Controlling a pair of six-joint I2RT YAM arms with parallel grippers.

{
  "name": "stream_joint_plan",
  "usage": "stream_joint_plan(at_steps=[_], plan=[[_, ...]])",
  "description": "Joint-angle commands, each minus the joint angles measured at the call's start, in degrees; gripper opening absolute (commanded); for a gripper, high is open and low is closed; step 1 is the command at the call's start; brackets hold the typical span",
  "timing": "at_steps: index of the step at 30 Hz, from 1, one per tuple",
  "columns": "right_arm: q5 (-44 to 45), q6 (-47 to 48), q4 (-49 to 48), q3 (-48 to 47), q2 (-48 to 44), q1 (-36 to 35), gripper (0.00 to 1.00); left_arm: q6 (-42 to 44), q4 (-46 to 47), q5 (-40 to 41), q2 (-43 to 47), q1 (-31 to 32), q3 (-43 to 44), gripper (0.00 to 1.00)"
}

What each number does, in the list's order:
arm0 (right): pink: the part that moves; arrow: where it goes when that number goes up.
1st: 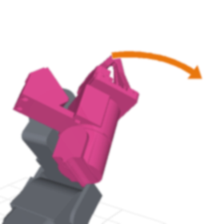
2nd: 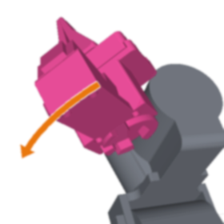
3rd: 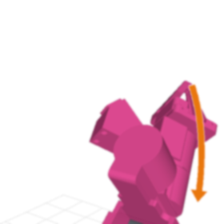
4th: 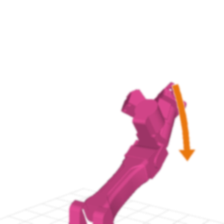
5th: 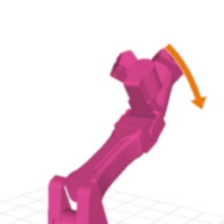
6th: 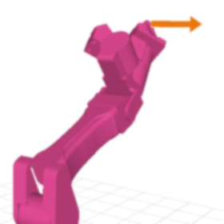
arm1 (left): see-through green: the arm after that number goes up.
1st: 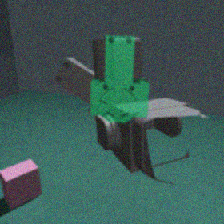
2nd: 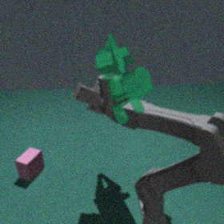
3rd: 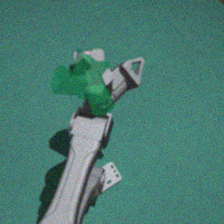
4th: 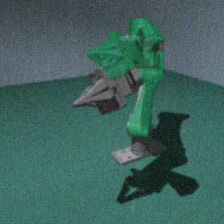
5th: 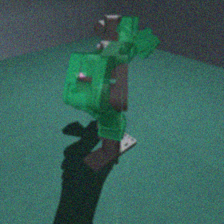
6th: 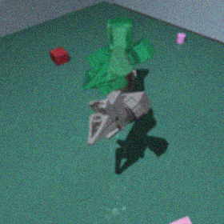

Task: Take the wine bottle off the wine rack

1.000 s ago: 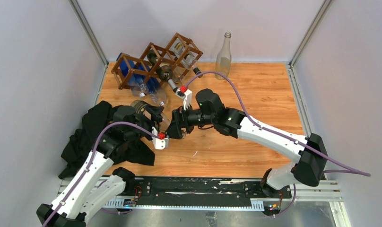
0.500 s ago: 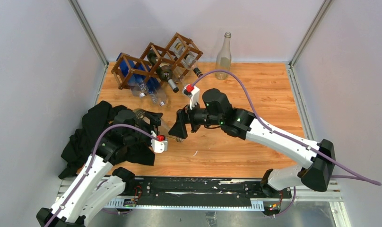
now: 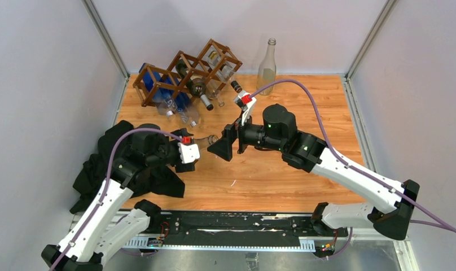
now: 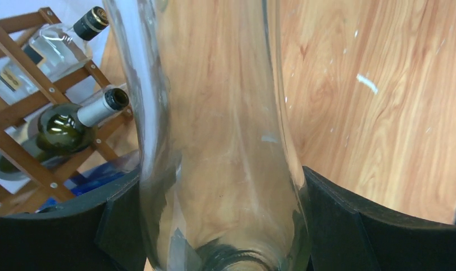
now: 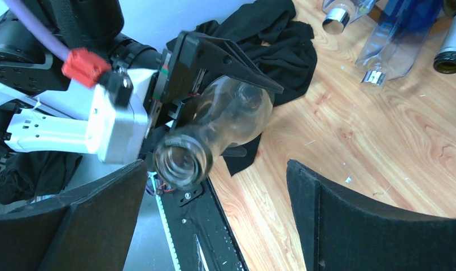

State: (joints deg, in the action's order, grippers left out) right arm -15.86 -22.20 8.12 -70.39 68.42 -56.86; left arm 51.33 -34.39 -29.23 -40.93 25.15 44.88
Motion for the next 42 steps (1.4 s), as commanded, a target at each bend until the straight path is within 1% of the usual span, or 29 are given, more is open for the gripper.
stream_joint_plan(at_steps=[1,6,10,17,22,25,27,29,30,31,32,33,34,35,36,39,42], plan=[[2.6,1.1,-4.2,1.9,-1.9,-0.1,0.97,-14.8,7.4,-3.6,-1.1,0.3,7.1,0.0],[2.4,1.9,-6.6,1.6,-0.9,-0.1,0.97,-24.0,5.2,-8.0,-3.8,0.3,10.9,0.0],[2.4,2.2,-7.7,-0.2,1.5,-0.1,0.97,-28.8,4.8,-11.4,-4.5,0.3,12.2,0.0],[1.3,0.7,-12.9,-4.1,6.8,-0.1,0.97,-34.3,4.1,-14.9,-4.4,0.3,12.7,0.0],[0.2,-0.8,-15.9,-5.5,9.9,-0.2,0.93,-36.3,4.1,-15.8,-4.6,0.3,13.1,0.0],[-1.2,-1.3,-16.8,-6.4,11.5,-0.2,0.85,-36.9,4.2,-16.0,-4.8,0.3,13.2,0.0],[-1.7,-1.4,-16.3,-6.8,12.3,-0.2,0.73,-36.9,4.1,-16.1,-5.1,0.3,13.6,0.0],[-1.7,-1.4,-15.9,-6.6,12.4,-0.2,0.58,-36.8,4.1,-15.4,-5.3,0.3,14.3,0.0],[-1.6,-1.3,-15.9,-6.4,12.3,-0.1,0.49,-36.9,4.2,-15.2,-5.2,0.3,14.3,0.0],[-1.3,-1.0,-15.6,-6.3,12.1,-0.1,0.37,-37.0,4.3,-14.7,-5.3,0.3,14.4,0.03],[-0.8,-0.6,-14.9,-6.5,12.0,0.0,0.24,-37.3,4.2,-14.3,-5.5,0.3,14.4,0.24],[0.0,-0.1,-13.8,-7.0,11.9,0.2,0.11,-37.7,3.8,-13.2,-5.7,0.3,14.6,0.55],[0.9,0.4,-12.6,-7.6,11.8,0.8,0.01,-37.8,2.5,-12.2,-6.4,0.3,15.1,0.94],[1.1,0.8,-11.4,-7.8,11.6,1.2,0.0,-37.7,1.6,-11.2,-6.9,0.3,16.0,0.98],[1.1,1.0,-10.5,-8.0,11.1,2.1,0.0,-37.5,0.3,-10.3,-7.8,0.3,17.2,1.0],[0.8,1.9,-8.5,-8.2,9.5,5.9,0.0,-36.6,-5.1,-6.1,-11.0,0.3,21.5,1.0],[1.2,4.6,-3.3,-10.0,8.3,10.9,0.0,-34.9,-12.9,-3.5,-15.8,0.2,27.4,1.0]])
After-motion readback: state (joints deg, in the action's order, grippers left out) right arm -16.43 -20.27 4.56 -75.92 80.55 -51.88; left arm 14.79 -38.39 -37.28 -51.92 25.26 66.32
